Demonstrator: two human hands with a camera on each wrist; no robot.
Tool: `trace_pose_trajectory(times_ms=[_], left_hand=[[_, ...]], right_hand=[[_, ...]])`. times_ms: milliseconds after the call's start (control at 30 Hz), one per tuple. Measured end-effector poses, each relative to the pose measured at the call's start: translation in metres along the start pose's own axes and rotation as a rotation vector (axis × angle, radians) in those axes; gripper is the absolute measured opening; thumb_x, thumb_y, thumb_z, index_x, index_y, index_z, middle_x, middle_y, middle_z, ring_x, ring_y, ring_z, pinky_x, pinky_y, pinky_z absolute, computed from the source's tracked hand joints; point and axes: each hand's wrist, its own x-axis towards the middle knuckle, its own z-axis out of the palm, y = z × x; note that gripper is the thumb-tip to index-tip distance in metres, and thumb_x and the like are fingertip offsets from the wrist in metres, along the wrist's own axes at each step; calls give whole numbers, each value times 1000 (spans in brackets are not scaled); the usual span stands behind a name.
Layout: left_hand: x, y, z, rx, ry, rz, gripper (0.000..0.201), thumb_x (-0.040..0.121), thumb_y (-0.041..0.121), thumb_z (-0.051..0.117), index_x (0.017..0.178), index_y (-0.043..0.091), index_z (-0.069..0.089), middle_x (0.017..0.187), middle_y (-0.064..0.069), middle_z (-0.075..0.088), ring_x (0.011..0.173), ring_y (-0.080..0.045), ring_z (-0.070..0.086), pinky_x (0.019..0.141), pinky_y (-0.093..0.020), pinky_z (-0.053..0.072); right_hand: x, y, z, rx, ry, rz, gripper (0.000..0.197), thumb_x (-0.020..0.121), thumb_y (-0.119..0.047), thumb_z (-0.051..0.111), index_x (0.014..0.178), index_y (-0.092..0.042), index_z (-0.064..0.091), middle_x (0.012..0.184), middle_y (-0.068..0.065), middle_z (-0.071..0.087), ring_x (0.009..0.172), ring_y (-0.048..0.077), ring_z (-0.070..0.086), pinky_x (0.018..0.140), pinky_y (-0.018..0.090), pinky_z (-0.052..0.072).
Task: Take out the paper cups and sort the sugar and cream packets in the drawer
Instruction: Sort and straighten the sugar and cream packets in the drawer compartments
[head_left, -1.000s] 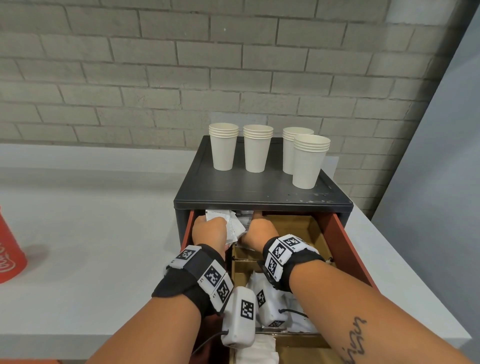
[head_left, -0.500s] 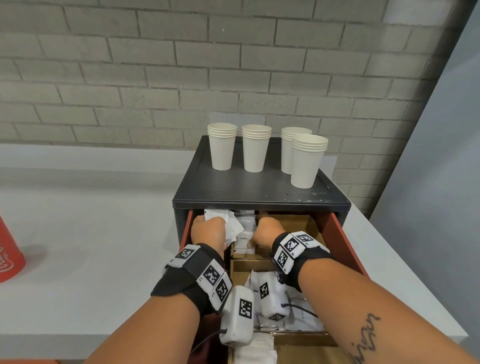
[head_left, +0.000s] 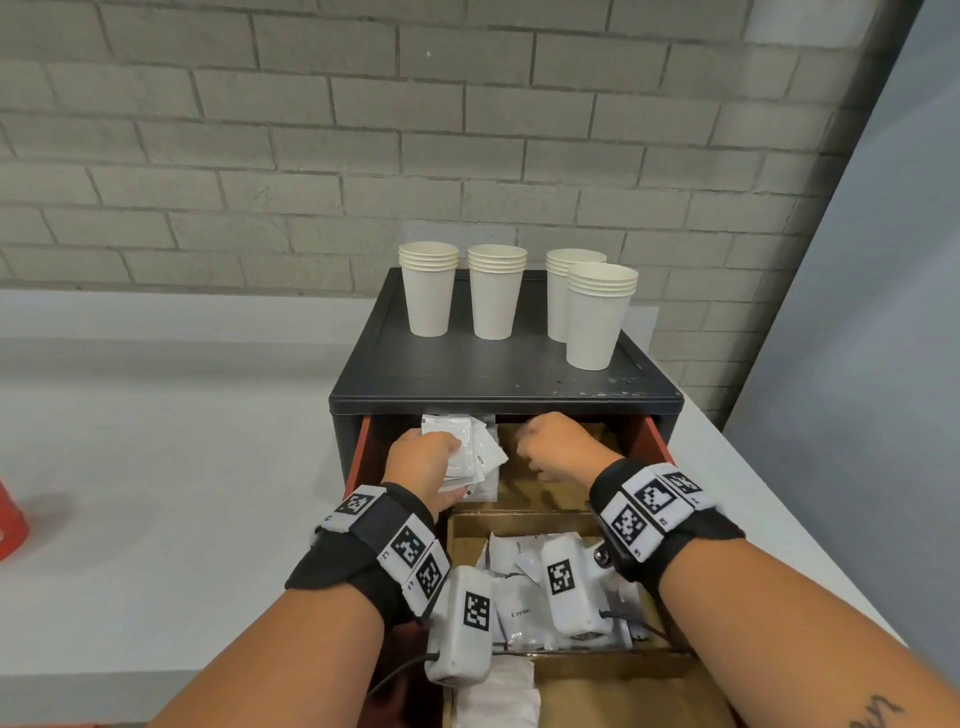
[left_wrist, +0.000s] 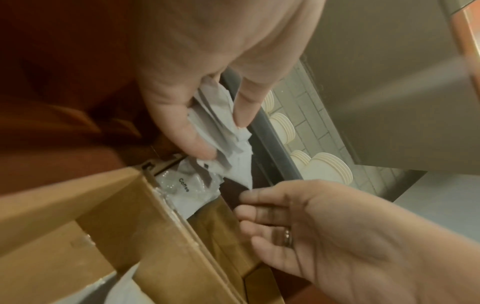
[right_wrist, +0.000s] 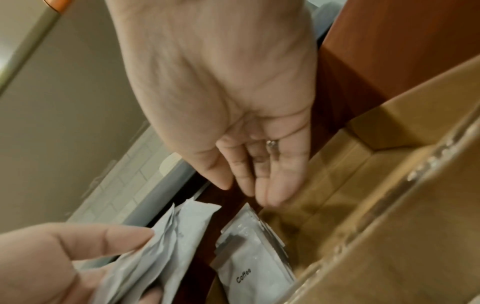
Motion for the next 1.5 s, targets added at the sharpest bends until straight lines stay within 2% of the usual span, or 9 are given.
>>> trace_pose_trajectory(times_ms=[133,233,400,533,700,800,933,1167,1500], left_hand=[[-4,-1,5,-57,-113,-76,32,88,4,55,119,12,51,125,-18,54,111,-34,57,74,-39,55],[-6,0,7,-80,-149,-113,31,90,3,53,119,14,51,121,-15,56,107,-31,59,79,-42,56],[-3,1,2,-58,-15,-77,30,88,3,56,116,14,51,125,-12,53,114,-29,54,79,-36,55],[0,0,-2,-92,90,-9,36,89,3,53,124,9,49,120,-10,52,109,-31,55,80,-36,51],[1,2,-7,15,145,63,41,88,4,52,129,0,48,129,-22,52,115,-38,55,76,-37,49],[1,2,-6,72,162,84,42,88,5,53,129,-2,48,132,-23,51,118,-38,53,77,-39,49],[0,3,-6,74,162,83,42,88,5,52,129,-2,47,132,-23,51,119,-38,53,82,-41,49],[0,5,-7,61,149,60,43,89,5,51,131,-2,46,133,-23,49,119,-39,52,81,-40,48],[4,3,-8,79,163,55,40,88,6,53,127,-3,50,131,-24,51,118,-39,53,91,-47,49]], right_hand=[[-15,8,-7,182,-73,-94,21,94,-17,54,113,-14,61,103,8,63,80,12,57,60,18,48],[-18,12,-9,161,-89,-180,27,89,-9,61,115,-15,60,105,15,67,74,16,56,55,18,45],[-20,19,-12,159,-129,-160,40,88,1,58,124,-16,55,105,16,65,61,11,49,48,18,38],[-19,23,-11,160,-156,-139,45,88,7,53,124,-19,54,121,11,55,75,18,55,46,17,37],[-17,27,-13,222,-129,-47,47,88,9,47,122,-21,56,109,11,54,49,10,43,37,14,35],[-16,21,-11,233,-115,23,29,89,6,45,99,-12,65,95,13,58,51,10,44,38,13,37],[-11,15,-4,221,-134,22,24,91,3,49,107,-7,65,98,12,64,70,10,57,46,12,43],[0,4,10,-31,-105,-31,21,92,-8,53,72,-11,57,68,3,59,56,9,52,39,12,36],[21,2,37,-118,-133,6,21,94,-17,52,75,-9,56,73,6,63,54,11,53,59,22,45]])
